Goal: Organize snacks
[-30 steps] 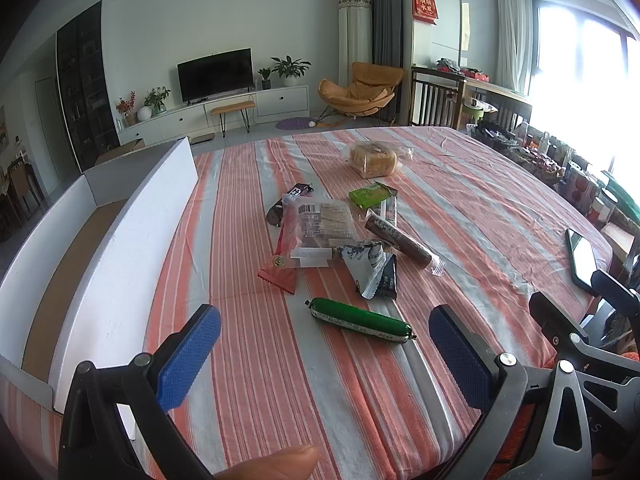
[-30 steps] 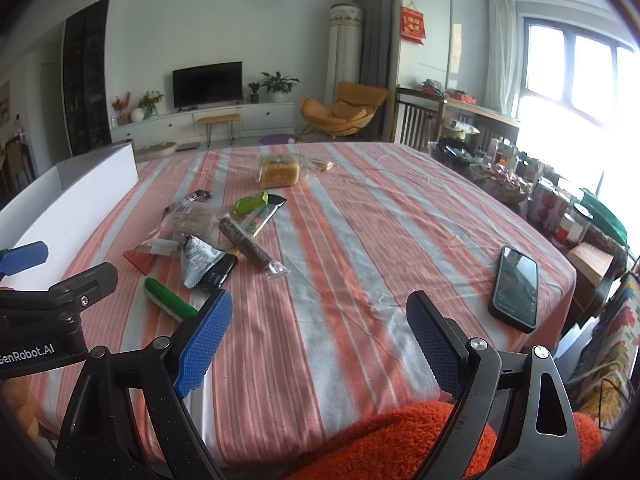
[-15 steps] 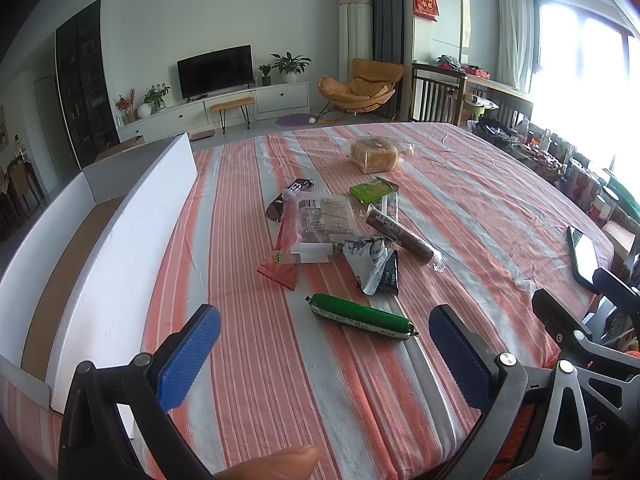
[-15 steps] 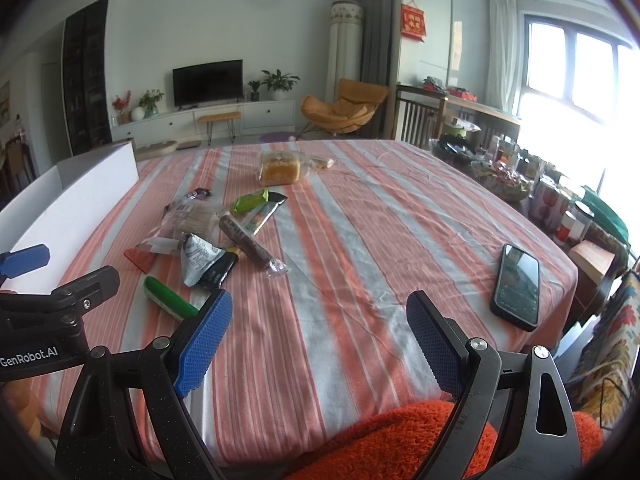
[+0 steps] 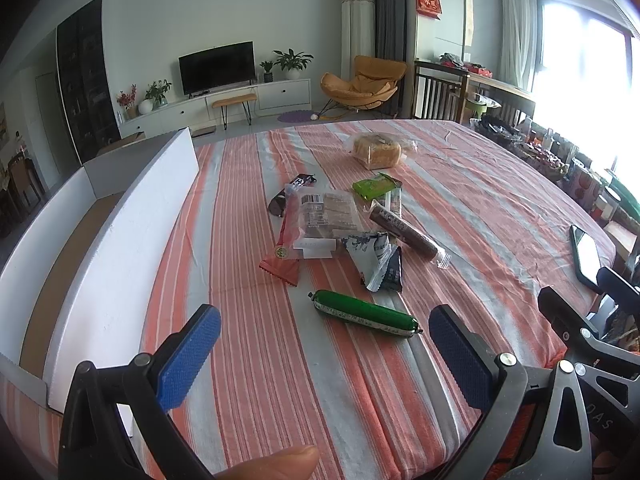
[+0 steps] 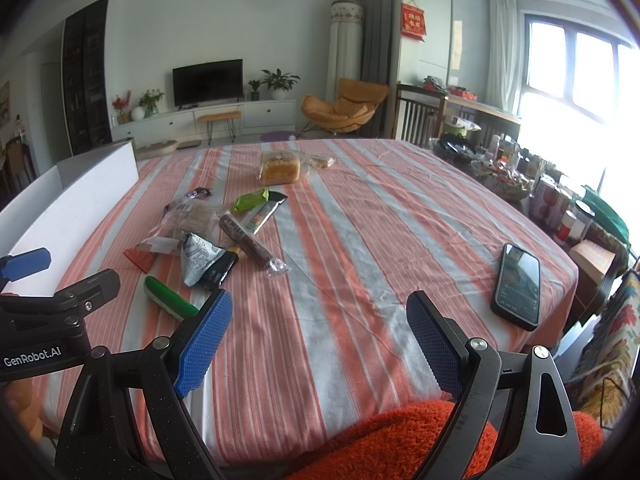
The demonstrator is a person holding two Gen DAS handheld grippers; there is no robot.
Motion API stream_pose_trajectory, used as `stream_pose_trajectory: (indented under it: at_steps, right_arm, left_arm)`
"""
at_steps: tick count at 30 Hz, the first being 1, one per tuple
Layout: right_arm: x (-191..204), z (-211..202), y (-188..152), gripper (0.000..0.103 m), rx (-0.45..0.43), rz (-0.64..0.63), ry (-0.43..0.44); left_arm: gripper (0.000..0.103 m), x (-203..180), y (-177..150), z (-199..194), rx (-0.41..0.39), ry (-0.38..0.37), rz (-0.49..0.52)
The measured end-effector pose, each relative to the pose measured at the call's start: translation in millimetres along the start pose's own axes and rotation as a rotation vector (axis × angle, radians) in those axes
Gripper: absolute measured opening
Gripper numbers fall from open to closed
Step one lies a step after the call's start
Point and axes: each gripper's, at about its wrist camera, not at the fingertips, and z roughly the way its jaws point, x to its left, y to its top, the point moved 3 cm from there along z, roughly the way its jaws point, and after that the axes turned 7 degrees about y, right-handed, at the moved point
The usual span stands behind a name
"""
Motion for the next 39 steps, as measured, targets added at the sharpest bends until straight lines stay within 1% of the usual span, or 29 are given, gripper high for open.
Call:
stream_pose_trajectory:
  at_steps: [25, 32, 39]
  right_arm:
    - [-1, 0, 1, 0.091, 0.003, 0.002, 0.001]
    - [1, 1, 0, 0.091, 0.004, 0.002, 0.002]
    - [0, 1, 0, 0.091, 0.005, 0.003, 0.002]
  left_arm:
    - [0.103, 0, -3, 6, 0.015, -0.003, 0.0]
    - [0.103, 1, -6, 10, 0.041, -0.008, -0.004]
    - [0.103, 3, -9, 19, 0.085, -0.013, -0.016]
